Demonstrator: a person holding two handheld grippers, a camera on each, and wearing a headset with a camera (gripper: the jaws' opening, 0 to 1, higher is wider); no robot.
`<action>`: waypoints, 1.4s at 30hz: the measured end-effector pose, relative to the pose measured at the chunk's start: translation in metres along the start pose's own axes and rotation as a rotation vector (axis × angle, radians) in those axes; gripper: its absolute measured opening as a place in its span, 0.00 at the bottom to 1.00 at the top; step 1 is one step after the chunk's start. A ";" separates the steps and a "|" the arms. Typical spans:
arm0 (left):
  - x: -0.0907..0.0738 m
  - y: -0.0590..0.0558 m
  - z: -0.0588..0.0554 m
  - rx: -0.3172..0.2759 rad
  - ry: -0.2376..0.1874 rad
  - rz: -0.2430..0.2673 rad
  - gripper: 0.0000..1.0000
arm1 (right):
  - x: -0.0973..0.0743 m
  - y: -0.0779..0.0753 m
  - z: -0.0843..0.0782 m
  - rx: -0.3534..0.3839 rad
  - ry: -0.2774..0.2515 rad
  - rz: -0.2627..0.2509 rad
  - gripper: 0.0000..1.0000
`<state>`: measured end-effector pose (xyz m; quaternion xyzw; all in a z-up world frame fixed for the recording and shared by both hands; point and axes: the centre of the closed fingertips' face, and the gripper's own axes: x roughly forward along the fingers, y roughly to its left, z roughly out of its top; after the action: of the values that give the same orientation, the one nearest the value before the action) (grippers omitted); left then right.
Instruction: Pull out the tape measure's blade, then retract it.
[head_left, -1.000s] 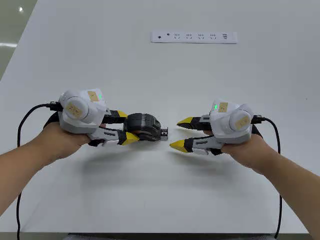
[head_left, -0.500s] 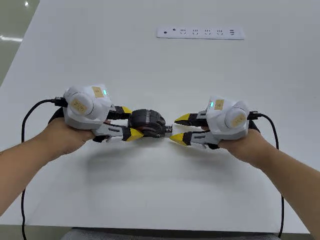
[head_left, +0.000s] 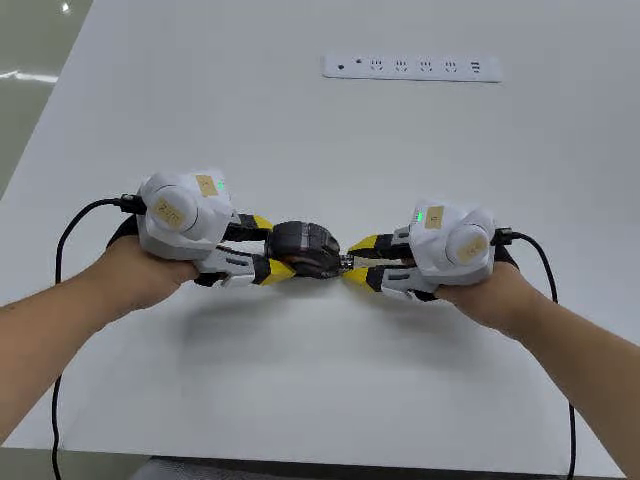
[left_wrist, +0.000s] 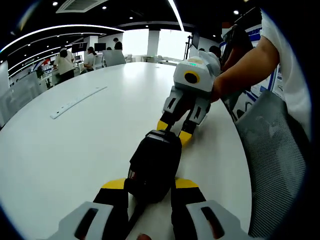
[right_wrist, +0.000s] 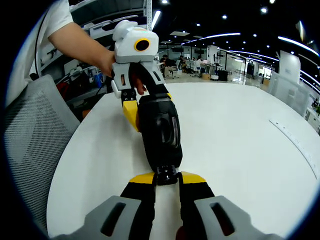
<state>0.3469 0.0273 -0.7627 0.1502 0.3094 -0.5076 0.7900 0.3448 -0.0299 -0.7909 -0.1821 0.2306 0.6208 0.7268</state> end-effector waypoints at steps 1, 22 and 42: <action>0.000 0.000 0.000 0.001 0.000 -0.001 0.30 | 0.001 0.000 0.000 -0.004 0.002 -0.001 0.15; 0.000 0.000 -0.001 0.013 0.014 0.000 0.28 | 0.004 0.000 -0.002 -0.028 -0.003 0.006 0.11; 0.000 0.005 -0.002 0.056 0.028 0.004 0.25 | 0.001 -0.003 -0.003 -0.031 0.015 0.021 0.10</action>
<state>0.3503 0.0307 -0.7643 0.1799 0.3056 -0.5124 0.7821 0.3472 -0.0312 -0.7942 -0.1955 0.2283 0.6305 0.7156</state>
